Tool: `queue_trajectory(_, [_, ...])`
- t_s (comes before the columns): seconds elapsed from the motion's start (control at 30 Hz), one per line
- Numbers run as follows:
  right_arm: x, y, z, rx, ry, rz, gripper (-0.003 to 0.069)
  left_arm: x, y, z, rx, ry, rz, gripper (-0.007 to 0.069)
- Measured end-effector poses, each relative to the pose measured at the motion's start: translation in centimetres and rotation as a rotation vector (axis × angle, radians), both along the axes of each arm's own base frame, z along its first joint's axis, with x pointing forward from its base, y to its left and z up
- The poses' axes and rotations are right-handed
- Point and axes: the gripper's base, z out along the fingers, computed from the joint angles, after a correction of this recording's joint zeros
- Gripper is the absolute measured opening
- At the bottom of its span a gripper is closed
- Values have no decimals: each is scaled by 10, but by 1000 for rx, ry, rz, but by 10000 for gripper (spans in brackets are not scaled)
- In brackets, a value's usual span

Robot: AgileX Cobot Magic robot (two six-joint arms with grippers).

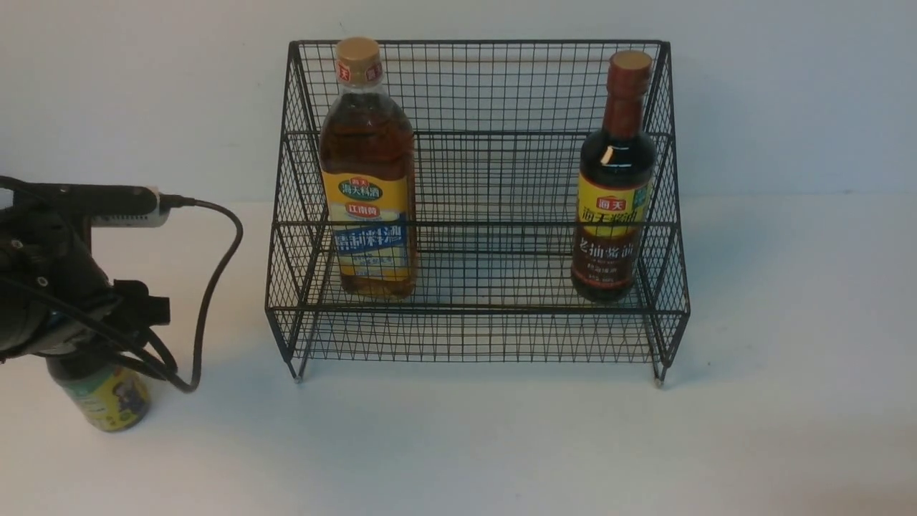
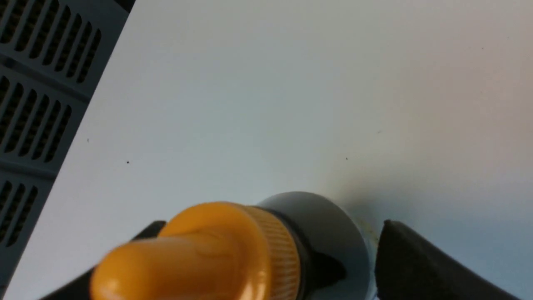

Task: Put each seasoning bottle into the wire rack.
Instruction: Use the left arm to grab the condiment bottle closest to it, then use the left arm to put the condiment bottle back on the shelf

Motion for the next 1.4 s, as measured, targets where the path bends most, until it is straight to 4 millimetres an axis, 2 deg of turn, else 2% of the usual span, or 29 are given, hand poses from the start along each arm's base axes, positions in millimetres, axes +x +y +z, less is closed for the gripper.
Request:
queue_trajectory(0.23, [0,0,0,0,0,0,-15,2,0,-2,-1,-3,0,447])
queue_trajectory(0.27, [0,0,0,0,0,0,-15,3,0,-1,0,-9,-2,375])
queue_trajectory(0.3, [0,0,0,0,0,0,-15,2,0,-1,4,-9,3,346])
queue_trajectory(0.57, [0,0,0,0,0,0,-15,-2,3,0,20,12,50,342])
queue_trajectory(0.67, [0,0,0,0,0,0,-15,-10,2,9,-14,9,66,342])
queue_trajectory(0.8, [0,0,0,0,0,0,-15,-31,-1,47,-60,-66,39,342])
queue_trajectory(0.83, [0,0,0,0,0,0,-15,-31,-2,47,-62,-64,36,342])
queue_trajectory(0.97, [0,0,0,0,0,0,-15,-59,-13,116,-157,-195,-38,342])
queue_trajectory(1.0, [0,0,0,0,0,0,-15,-62,-13,120,-164,-205,-43,342])
queue_trajectory(1.03, [0,0,0,0,0,0,-15,-69,-22,142,-213,-250,-101,342])
queue_trajectory(1.13, [0,0,0,0,0,0,-15,-78,-40,178,-303,-333,-222,342])
queue_trajectory(1.23, [0,0,0,0,0,0,-15,-79,-62,195,-367,-396,-354,342])
queue_trajectory(1.4, [0,0,0,0,0,0,-15,-60,-96,185,-386,-396,-485,342])
